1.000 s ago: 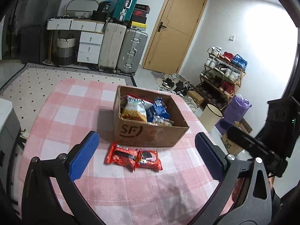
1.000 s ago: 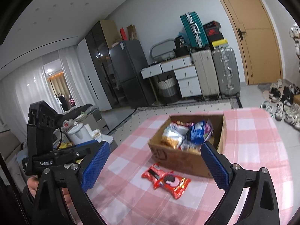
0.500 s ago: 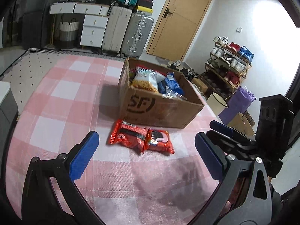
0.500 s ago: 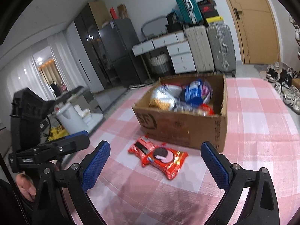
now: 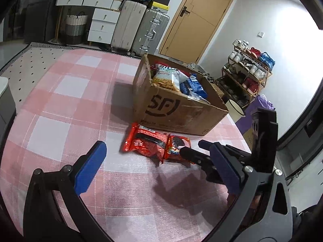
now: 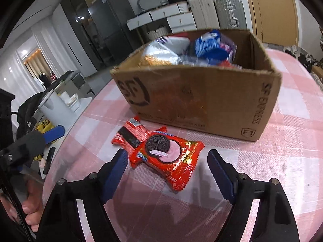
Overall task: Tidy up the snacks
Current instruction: 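Move both tools back to the red cookie packs beside the box, then close the right tool on the Oreo pack while the left tool grasps the red pack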
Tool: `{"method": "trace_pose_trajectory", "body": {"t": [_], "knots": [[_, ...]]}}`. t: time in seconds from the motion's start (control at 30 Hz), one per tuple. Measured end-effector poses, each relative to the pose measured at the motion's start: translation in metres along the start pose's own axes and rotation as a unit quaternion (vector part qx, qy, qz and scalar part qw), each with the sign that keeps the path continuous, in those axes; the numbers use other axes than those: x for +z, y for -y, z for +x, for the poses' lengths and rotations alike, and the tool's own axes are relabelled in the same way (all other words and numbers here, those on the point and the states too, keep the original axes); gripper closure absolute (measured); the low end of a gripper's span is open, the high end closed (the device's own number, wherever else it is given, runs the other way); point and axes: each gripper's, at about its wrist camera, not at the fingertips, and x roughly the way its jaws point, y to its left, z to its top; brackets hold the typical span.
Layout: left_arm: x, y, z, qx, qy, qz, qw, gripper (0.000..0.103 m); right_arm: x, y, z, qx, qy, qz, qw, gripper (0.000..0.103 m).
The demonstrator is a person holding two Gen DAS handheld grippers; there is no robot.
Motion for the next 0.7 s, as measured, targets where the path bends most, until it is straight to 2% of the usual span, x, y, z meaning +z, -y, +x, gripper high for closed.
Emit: {"method": "trace_pose_trajectory", "body": {"t": [0.2, 0.3, 0.37, 0.47, 0.53, 0.7], "knots": [[-0.005, -0.011, 0.008, -0.003, -0.012, -0.014, 0.9998, 0.001, 0.007, 0.002, 0.017, -0.008, -0.011, 0.008, 1.000, 0.020], [-0.008, -0.015, 0.010, -0.003, -0.017, -0.017, 0.9997, 0.001, 0.006, -0.003, 0.028, -0.010, -0.031, 0.006, 0.999, 0.027], [-0.009, -0.017, 0.012, -0.003, -0.017, -0.019, 0.9997, 0.001, 0.006, -0.007, 0.033, -0.021, -0.032, -0.004, 0.999, 0.027], [-0.010, -0.019, 0.012, -0.001, -0.019, -0.021, 0.9996, 0.001, 0.007, -0.012, 0.038, -0.029, -0.031, -0.009, 0.999, 0.036], [-0.011, -0.021, 0.014, -0.001, -0.021, -0.025, 0.9995, 0.001, 0.006, -0.014, 0.040, -0.026, -0.030, -0.014, 0.999, 0.047], [-0.013, -0.023, 0.014, -0.001, -0.022, -0.028, 0.9994, 0.001, 0.004, -0.010, 0.035, -0.011, -0.029, -0.008, 1.000, 0.057]]}}
